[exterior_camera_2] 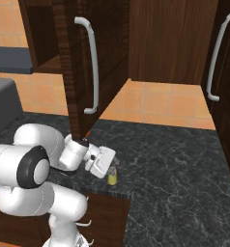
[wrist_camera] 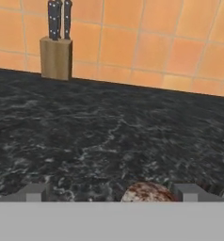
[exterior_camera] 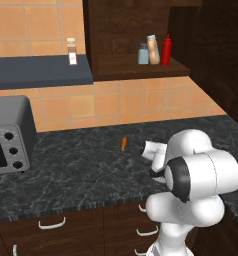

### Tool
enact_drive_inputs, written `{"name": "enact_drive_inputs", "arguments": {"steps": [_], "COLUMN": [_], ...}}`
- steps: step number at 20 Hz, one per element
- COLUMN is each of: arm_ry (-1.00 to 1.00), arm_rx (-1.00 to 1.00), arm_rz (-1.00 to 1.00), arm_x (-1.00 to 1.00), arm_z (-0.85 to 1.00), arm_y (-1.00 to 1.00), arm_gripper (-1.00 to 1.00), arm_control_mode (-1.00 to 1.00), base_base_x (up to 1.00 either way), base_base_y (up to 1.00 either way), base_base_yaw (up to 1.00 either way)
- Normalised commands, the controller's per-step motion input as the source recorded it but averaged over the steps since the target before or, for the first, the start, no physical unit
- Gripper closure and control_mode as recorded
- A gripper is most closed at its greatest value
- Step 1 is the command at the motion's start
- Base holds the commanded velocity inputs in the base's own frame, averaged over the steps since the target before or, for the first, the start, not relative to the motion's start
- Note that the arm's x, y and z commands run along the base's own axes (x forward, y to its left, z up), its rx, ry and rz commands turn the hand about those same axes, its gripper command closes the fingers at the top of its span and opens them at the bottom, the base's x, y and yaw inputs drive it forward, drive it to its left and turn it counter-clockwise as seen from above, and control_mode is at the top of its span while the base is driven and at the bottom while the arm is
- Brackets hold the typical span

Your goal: Put the shaker and condiment bottle from the counter next to their counterparts in the cabinet.

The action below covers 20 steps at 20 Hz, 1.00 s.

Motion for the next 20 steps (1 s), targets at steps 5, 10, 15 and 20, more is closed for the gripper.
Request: {"name": "enact_drive_inputs", "arguments": {"steps": [5, 10, 15, 20], "arm_ry": [-0.07, -0.08, -0.02, -0.09], "arm_rx": [0.0, -0.01, -0.01, -0.05], "arm_rz": [-0.01, 0.0, 0.01, 0.13], "arm_x": [-0.52, -0.16, -0.02, -0.01], "arm_z": [-0.31, -0.14, 0.42, 0.6], "arm_y": [0.0, 0.0, 0.21, 0.61], "arm_gripper": [-1.0, 1.0, 1.0, 1.0], "arm_control_mode": [-1.0, -1.0, -1.0, -1.0], "base_base_x": [0.0, 0.0, 0.0, 0.0], "base_base_y": [0.0, 0.0, 0.0, 0.0], "base_base_yaw": [0.0, 0.0, 0.0, 0.0]}}
